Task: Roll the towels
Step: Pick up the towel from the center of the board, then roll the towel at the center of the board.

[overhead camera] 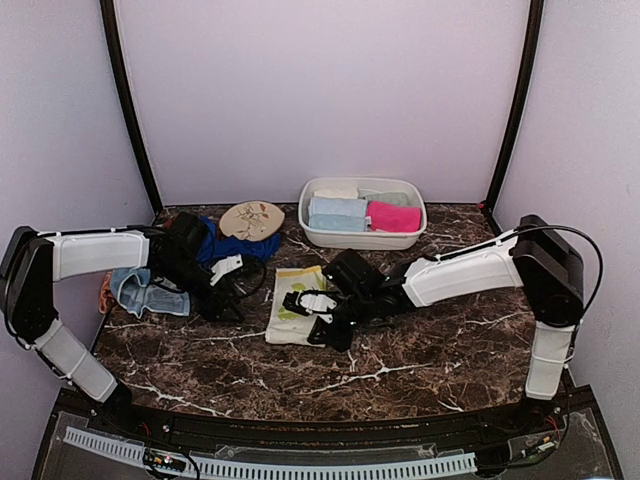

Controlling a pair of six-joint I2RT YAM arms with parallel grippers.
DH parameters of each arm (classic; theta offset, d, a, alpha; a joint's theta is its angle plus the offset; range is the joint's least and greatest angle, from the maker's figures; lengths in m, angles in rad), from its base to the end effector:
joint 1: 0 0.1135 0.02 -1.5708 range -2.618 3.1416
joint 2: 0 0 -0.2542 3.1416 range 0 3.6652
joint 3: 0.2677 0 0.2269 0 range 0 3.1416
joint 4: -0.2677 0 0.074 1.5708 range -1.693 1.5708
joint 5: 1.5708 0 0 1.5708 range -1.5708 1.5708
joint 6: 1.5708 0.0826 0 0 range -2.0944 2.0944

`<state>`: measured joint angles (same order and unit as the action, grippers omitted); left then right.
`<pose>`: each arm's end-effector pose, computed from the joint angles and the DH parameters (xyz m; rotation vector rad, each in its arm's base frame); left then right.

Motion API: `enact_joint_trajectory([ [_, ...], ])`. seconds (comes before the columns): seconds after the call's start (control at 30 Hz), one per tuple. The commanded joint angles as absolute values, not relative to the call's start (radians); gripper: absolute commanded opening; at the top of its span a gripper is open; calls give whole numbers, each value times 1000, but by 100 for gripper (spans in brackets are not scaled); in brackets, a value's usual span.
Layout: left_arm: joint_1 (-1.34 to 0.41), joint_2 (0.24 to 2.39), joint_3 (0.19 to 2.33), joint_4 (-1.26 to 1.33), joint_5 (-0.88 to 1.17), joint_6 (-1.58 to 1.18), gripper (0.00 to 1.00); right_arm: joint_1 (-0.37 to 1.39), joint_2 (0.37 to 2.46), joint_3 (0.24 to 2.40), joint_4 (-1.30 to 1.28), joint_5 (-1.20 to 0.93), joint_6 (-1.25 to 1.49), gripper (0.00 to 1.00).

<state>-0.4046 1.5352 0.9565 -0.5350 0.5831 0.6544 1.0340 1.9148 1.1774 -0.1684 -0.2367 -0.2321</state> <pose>0.2487 -0.1560 0.1698 1.4358 2.1024 -0.6827 0.1896 0.3565 0.1287 -1.5925 1.9933 0.6226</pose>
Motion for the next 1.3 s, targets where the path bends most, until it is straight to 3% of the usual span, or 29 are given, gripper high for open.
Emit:
enact_joint_trajectory([
  [0.0, -463, 1486, 927, -567, 642, 685, 65, 978, 1959, 1236, -270, -503, -102, 0],
  [0.57, -734, 1508, 863, -378, 565, 692, 66, 859, 2112, 1347, -285, -965, 126, 0],
  [0.8, -762, 1556, 864, -279, 481, 699, 62, 852, 2183, 1409, -371, -1014, 134, 0],
  [0.9, -763, 1592, 885, -277, 477, 702, 55, 847, 2193, 1416, -371, -1017, 146, 0],
  [1.13, -761, 1666, 925, -323, 468, 679, 7, 841, 2197, 1422, -359, -1033, 160, 0],
  [1.27, -754, 1692, 927, -325, 469, 653, 3, 839, 2188, 1404, -314, -1038, 184, 0],
])
